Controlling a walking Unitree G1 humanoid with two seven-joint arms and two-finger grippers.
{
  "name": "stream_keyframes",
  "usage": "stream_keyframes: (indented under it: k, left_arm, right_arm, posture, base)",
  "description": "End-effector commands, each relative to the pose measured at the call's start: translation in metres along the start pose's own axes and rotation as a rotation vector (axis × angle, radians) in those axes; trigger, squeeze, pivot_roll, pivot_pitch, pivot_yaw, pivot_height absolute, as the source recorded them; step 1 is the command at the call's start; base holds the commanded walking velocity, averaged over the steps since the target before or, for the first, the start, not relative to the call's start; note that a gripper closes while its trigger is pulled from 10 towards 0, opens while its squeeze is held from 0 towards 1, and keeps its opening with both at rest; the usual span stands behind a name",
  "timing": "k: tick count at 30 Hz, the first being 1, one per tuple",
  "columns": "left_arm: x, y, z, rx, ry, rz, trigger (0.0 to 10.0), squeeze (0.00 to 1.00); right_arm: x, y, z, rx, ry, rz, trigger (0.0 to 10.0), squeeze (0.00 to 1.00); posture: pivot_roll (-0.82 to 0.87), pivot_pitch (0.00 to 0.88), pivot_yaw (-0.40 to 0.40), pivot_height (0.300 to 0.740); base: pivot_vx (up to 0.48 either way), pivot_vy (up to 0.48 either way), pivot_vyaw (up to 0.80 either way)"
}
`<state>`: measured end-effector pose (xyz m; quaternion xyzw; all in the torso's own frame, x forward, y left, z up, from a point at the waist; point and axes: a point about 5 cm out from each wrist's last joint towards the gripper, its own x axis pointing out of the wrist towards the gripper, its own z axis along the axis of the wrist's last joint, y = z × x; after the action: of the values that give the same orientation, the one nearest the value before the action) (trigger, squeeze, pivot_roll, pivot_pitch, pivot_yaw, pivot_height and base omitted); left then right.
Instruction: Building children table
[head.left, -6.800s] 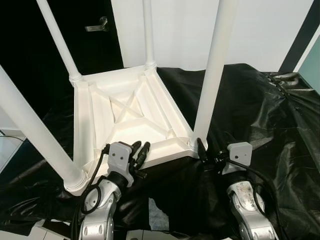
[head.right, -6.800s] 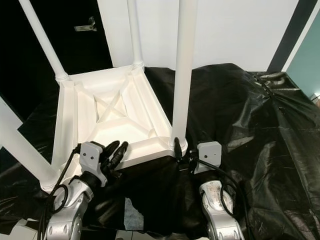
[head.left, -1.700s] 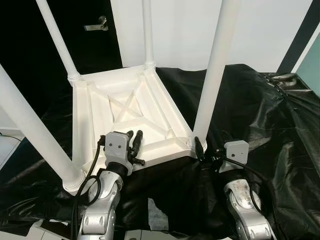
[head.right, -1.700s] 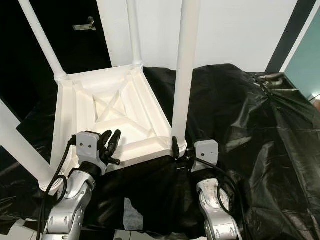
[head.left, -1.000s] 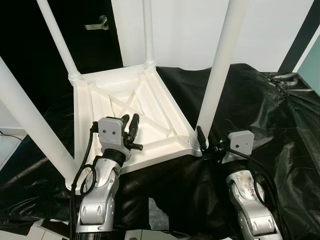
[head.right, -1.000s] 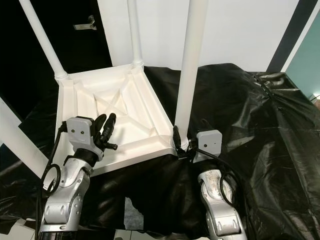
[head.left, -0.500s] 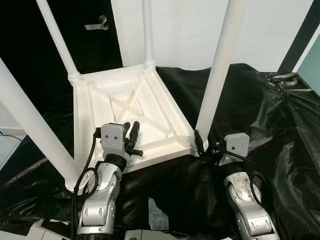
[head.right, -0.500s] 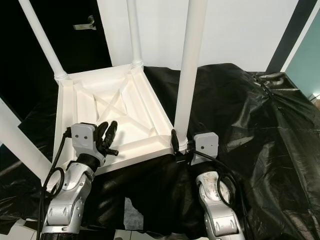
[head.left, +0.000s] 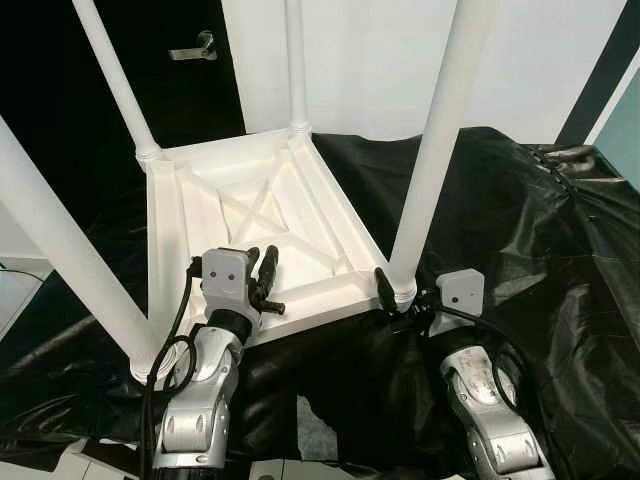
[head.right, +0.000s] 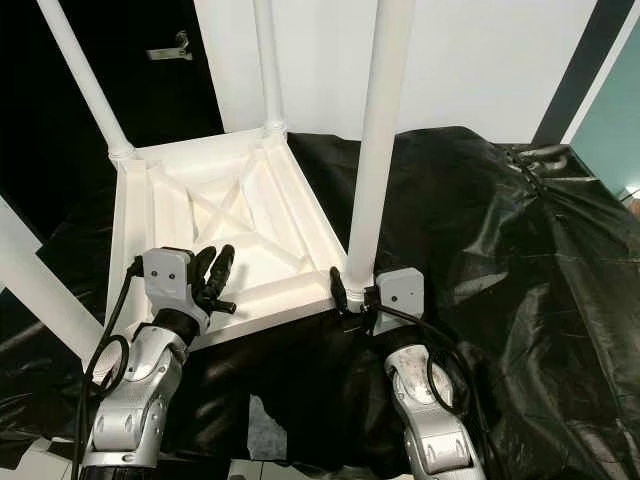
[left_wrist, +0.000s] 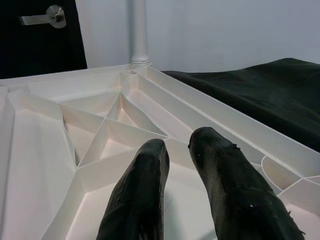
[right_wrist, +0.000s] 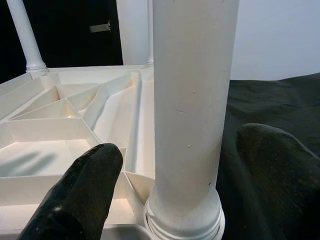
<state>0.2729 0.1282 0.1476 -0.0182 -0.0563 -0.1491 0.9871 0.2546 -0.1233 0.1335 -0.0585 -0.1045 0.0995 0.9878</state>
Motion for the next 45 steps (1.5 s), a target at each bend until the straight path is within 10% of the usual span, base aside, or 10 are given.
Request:
stream_keyframes:
  k: [1,45]
  left_arm:
    - [-0.003,0.002,-0.006,-0.008,0.035,0.029,10.0,0.0]
    - [0.001,0.005,0.004,0.003,-0.014,0.04,10.0,0.0]
  right_arm:
    - [-0.002,0.0,-0.005,0.007,0.029,0.006,10.0,0.0]
    - [-0.002,-0.004,-0.006,-0.003,0.028,-0.028,10.0,0.0]
  posture:
    - [0.06,0.0,0.016,0.74]
    - [0.06,0.0,0.027,0.74]
  base:
    - [0.0,0.0,0.0]
    - [-0.034,0.0,0.0]
